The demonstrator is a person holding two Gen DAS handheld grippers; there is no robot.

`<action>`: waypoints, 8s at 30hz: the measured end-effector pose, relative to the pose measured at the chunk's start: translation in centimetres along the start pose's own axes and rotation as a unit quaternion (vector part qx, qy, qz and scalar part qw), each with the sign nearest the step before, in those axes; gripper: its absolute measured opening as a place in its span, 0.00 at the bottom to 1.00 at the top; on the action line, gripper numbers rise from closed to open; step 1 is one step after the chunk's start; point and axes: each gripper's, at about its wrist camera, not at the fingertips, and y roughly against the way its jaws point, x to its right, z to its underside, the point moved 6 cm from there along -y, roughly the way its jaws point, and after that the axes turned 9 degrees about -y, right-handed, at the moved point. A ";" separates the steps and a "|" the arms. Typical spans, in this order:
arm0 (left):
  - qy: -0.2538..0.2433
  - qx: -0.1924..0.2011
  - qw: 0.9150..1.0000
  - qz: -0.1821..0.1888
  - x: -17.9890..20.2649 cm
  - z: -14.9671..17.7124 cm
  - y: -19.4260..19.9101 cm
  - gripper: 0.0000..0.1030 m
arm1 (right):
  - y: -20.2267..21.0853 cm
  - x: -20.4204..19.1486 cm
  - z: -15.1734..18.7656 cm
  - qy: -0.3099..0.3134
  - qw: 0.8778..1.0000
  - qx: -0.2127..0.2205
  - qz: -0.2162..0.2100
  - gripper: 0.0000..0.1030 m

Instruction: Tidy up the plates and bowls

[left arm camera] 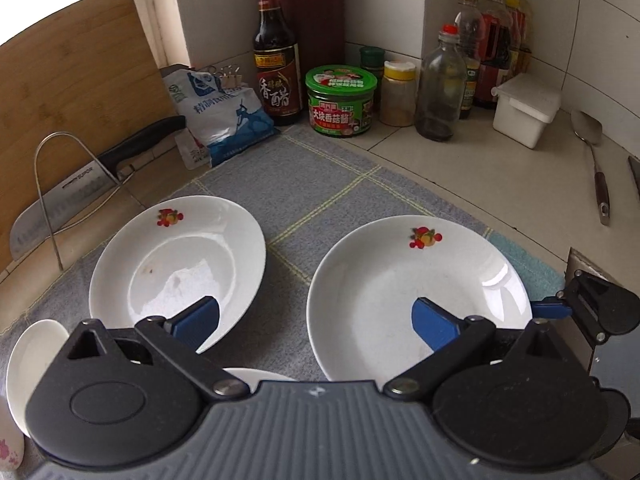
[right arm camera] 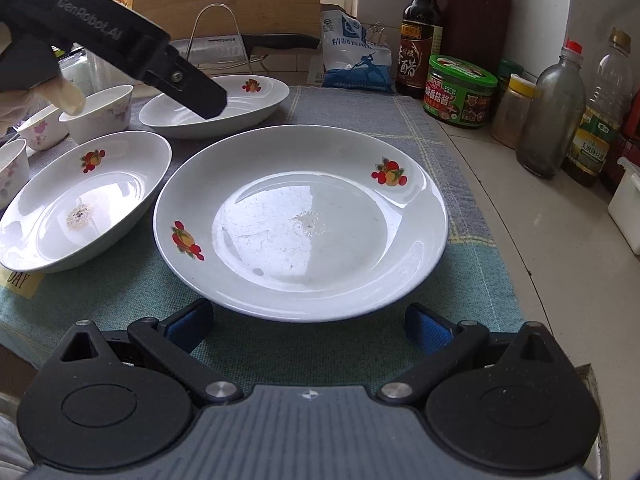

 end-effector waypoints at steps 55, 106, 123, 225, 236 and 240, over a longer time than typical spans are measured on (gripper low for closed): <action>-0.068 -0.073 0.988 0.115 0.7 -6.4 -11.8 0.62 | -2.4 3.4 -4.6 0.077 0.995 0.031 -0.054 1.00; -0.024 0.029 0.999 0.003 -1.7 0.5 3.0 0.84 | -0.8 -0.5 -4.3 0.056 0.997 0.018 -0.045 1.00; 0.118 -0.005 0.990 -0.074 -3.4 14.3 11.3 0.84 | 0.0 -11.8 1.6 0.113 0.989 -0.013 -0.097 1.00; 0.020 -0.136 0.987 0.089 -5.1 1.3 -1.5 0.51 | -0.6 -9.6 -3.2 0.181 0.971 0.009 -0.157 1.00; -0.029 -0.117 0.986 0.110 -2.9 -4.2 -5.3 0.51 | -0.8 -4.1 -4.9 0.142 0.983 0.023 -0.115 1.00; -0.044 -0.116 0.985 0.119 -2.2 -5.8 -6.8 0.51 | -1.1 -2.6 -5.4 0.130 0.986 0.025 -0.101 1.00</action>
